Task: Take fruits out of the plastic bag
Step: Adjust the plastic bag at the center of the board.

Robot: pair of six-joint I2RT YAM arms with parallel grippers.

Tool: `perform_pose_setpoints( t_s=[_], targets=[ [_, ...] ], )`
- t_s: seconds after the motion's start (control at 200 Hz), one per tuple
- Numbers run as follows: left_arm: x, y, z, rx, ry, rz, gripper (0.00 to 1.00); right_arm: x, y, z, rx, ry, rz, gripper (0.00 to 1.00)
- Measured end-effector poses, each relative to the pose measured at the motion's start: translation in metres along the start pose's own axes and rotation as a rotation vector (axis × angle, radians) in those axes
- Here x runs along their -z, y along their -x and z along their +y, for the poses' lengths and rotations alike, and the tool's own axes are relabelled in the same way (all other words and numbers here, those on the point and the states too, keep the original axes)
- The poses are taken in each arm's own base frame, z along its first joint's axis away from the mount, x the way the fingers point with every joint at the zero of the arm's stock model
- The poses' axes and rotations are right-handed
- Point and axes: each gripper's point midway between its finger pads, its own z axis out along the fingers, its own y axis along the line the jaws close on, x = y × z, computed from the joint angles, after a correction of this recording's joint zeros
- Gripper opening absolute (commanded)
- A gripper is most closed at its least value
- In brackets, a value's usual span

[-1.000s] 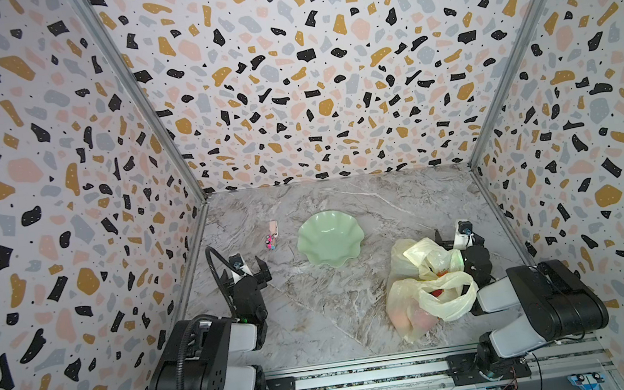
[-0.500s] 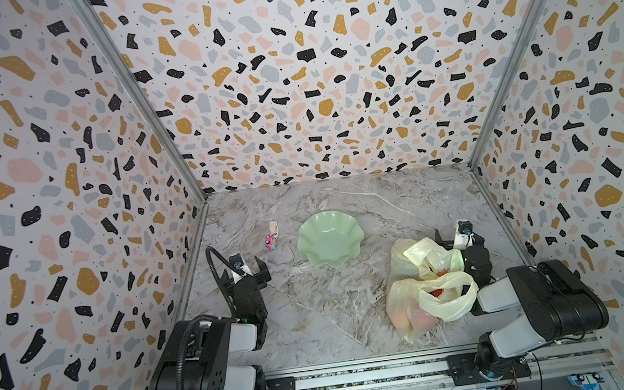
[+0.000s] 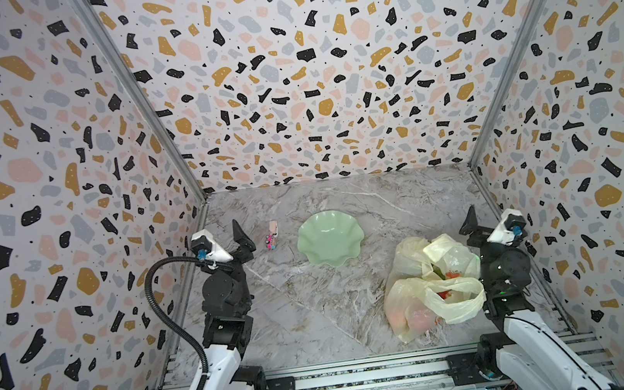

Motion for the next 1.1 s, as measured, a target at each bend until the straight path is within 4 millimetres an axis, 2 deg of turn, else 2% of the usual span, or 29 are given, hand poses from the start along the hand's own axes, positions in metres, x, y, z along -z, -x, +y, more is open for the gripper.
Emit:
perform_pose_setpoints(
  t_s=[0.045,0.095,0.11,0.15,0.22,0.245,0.37,0.43,0.461,0.466,0.491,0.571,0.696,0.811,0.951,1.096],
  targets=[
    [-0.001,0.007,-0.019,-0.005,-0.061,0.016,0.79,-0.002,0.014,0.001,-0.026,0.004,0.012,0.97],
    [0.001,0.014,-0.051,-0.030,-0.164,0.054,0.79,-0.004,0.028,0.008,-0.048,0.034,0.044,0.95],
    [0.001,0.014,-0.055,-0.031,-0.178,0.060,0.79,-0.005,0.030,0.010,-0.052,0.039,0.048,0.94],
    [0.007,0.018,-0.086,-0.061,-0.276,0.095,0.77,-0.008,0.039,0.023,-0.066,0.092,0.095,0.93],
    [0.020,0.025,-0.125,-0.093,-0.406,0.125,0.74,-0.013,0.052,0.042,-0.079,0.172,0.172,0.91],
    [0.028,0.029,-0.143,-0.107,-0.471,0.136,0.73,-0.014,0.058,0.050,-0.083,0.207,0.208,0.90],
    [0.065,0.041,-0.208,-0.141,-0.702,0.176,0.72,-0.012,0.073,0.076,-0.082,0.319,0.349,0.89],
    [0.088,0.046,-0.241,-0.149,-0.814,0.198,0.73,-0.003,0.078,0.085,-0.077,0.367,0.417,0.89],
    [0.095,0.047,-0.251,-0.151,-0.844,0.206,0.73,0.002,0.083,0.087,-0.075,0.382,0.437,0.89],
    [0.102,0.048,-0.258,-0.151,-0.873,0.210,0.73,0.004,0.083,0.088,-0.075,0.389,0.447,0.89],
    [0.109,0.048,-0.266,-0.153,-0.899,0.216,0.73,0.007,0.088,0.091,-0.074,0.409,0.457,0.89],
    [0.147,0.044,-0.302,-0.172,-1.032,0.250,0.74,0.023,0.104,0.100,-0.067,0.468,0.505,0.88],
    [0.191,0.029,-0.337,-0.214,-1.165,0.300,0.74,0.042,0.124,0.112,-0.051,0.558,0.567,0.84],
    [0.218,0.017,-0.364,-0.259,-1.231,0.333,0.74,0.055,0.128,0.120,-0.029,0.610,0.632,0.81],
    [0.243,0.013,-0.392,-0.323,-1.287,0.328,0.77,0.070,0.119,0.125,0.024,0.662,0.706,0.76],
    [0.267,0.011,-0.415,-0.392,-1.350,0.318,0.78,0.087,0.105,0.134,0.118,0.740,0.761,0.79]
  ],
)
